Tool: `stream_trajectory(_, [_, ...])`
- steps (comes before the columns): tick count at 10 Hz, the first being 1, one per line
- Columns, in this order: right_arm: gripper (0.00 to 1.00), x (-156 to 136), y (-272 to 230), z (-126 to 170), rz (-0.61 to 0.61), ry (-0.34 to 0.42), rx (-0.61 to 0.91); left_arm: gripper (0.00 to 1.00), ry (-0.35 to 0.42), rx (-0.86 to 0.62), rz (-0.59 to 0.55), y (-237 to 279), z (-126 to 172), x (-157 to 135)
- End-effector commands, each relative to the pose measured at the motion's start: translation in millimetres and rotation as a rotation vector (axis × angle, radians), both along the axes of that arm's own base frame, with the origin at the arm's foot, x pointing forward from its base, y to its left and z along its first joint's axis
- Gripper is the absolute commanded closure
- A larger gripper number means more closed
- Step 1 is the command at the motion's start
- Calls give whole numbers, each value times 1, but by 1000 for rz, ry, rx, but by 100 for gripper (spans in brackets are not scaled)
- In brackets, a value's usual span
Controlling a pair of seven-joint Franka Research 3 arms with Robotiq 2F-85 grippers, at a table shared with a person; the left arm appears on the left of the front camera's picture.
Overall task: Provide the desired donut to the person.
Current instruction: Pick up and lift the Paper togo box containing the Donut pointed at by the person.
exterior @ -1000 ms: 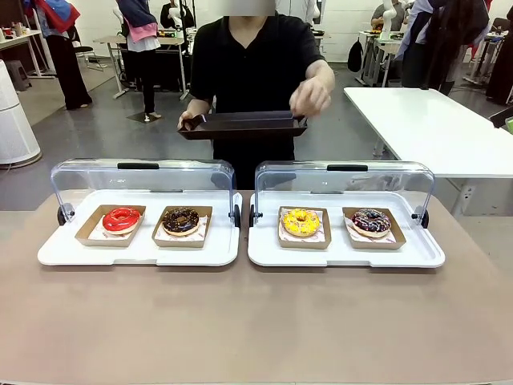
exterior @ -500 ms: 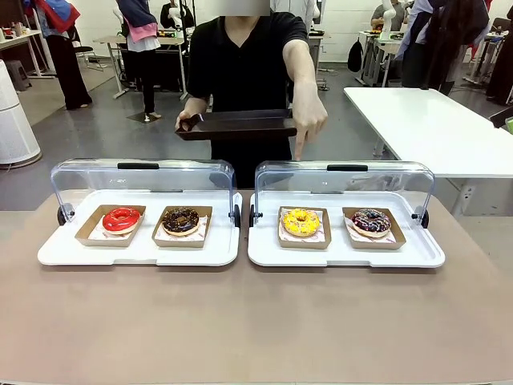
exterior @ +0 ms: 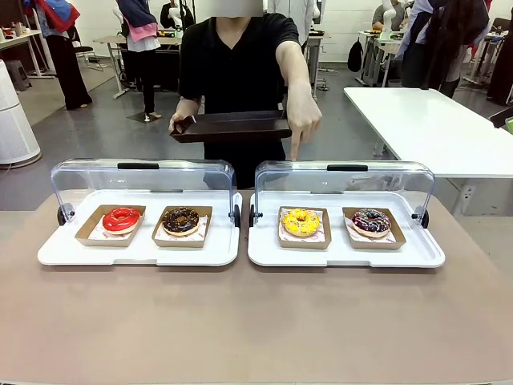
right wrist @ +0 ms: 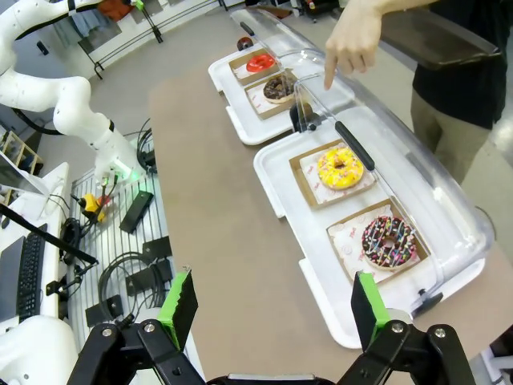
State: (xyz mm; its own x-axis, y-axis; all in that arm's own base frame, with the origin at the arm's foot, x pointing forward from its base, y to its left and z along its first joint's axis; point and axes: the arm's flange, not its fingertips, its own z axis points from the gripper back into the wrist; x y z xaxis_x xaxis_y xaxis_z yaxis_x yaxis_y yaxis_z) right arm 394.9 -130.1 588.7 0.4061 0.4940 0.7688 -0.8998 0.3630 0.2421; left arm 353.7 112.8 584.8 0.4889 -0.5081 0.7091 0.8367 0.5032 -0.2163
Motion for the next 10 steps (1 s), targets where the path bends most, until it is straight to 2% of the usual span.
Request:
stream_trajectory(1, [0,1,0,0,7,-4,20,0,-15,-55,31,2,1,4])
stream_trajectory(4, [0,1,0,0,7,-4,20,0,-24,-144,15,4,-4,9])
stream_trajectory(5, [0,1,0,0,7,-4,20,0,-28,-143,-1,3,-6,9])
stream_trajectory(6, [0,1,0,0,7,-4,20,0,-6,-95,31,1,-1,7])
stream_trajectory(10, [0,1,0,0,7,-4,20,0,-6,-95,31,1,-1,7])
